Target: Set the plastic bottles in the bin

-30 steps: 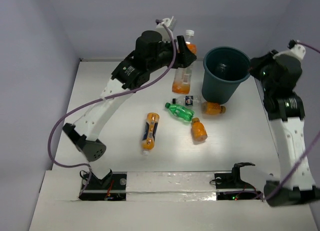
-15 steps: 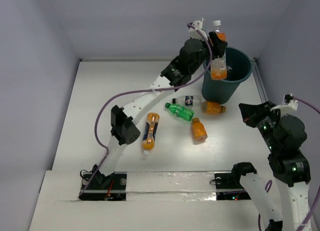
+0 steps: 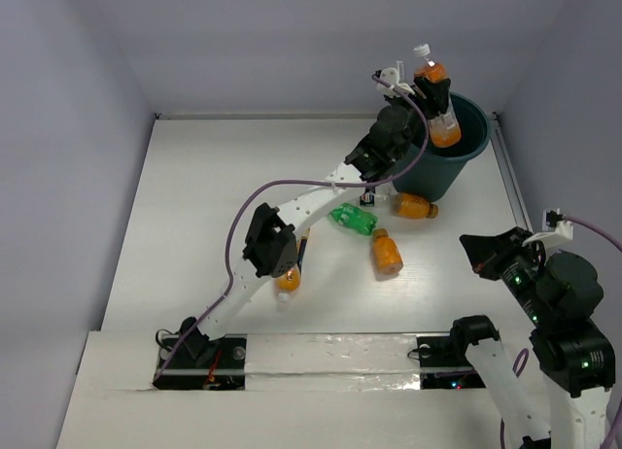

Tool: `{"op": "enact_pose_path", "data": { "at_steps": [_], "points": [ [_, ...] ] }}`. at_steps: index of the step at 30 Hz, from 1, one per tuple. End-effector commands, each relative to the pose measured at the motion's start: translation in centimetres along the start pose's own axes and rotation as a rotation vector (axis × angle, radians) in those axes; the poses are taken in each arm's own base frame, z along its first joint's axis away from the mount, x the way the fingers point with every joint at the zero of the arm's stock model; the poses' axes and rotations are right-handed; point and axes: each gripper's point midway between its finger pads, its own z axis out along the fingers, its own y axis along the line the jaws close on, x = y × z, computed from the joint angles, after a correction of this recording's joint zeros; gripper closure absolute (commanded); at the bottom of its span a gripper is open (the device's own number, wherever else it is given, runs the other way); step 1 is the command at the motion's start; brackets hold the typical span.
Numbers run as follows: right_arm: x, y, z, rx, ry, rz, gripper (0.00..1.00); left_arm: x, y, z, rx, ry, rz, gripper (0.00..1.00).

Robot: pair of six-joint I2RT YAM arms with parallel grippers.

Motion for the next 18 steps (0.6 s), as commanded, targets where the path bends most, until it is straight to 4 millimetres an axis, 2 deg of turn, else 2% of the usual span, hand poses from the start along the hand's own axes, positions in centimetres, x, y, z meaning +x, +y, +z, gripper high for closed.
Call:
{"op": "enact_pose_path", "data": {
  "at_steps": [1,4,7,11,13,16,17,18],
  "points": [
    [0.2,0.1,-1.6,-0.011,0.018,-0.055,0.98,-6.8,-3.1,0.3,0.067,-0.201,-0.031,0.49],
    [0.5,0.0,-1.8,-0.007,0.026,-0.062,0.98,-6.9,-2.8,0.3,0.061,-0.202,0.029,0.35],
    [0.5,0.4,-1.9,-0.025,0.032,-0.055,0.98,-6.7,-2.9,0.2,0.077,-0.203,0.070,0.26],
    [-0.5,0.7,-2.0,-0.018,0.012,-0.076,0.97,-6.4,-3.3,0.2,0.105,-0.188,0.088,0.01],
    [-0.9,0.8,-2.1,-0.013,0.003,-0.084,0.97,-6.9,-4.0,0.1,0.127,-0.184,0.105,0.01],
    [-1.4,1.2,-2.0,-0.027,-0.010,-0.086,0.97,-9.3,-5.6,-0.5,0.150,-0.195,0.125,0.01],
    [-1.4,1.2,-1.9,-0.027,-0.010,-0.086,0.97,-10.9,-7.1,-1.3,0.167,-0.200,0.137,0.01],
    [-1.5,1.3,-1.8,-0.030,-0.014,-0.086,0.97,-12.0,-7.7,-1.7,0.169,-0.200,0.149,0.01]
  ]
}}
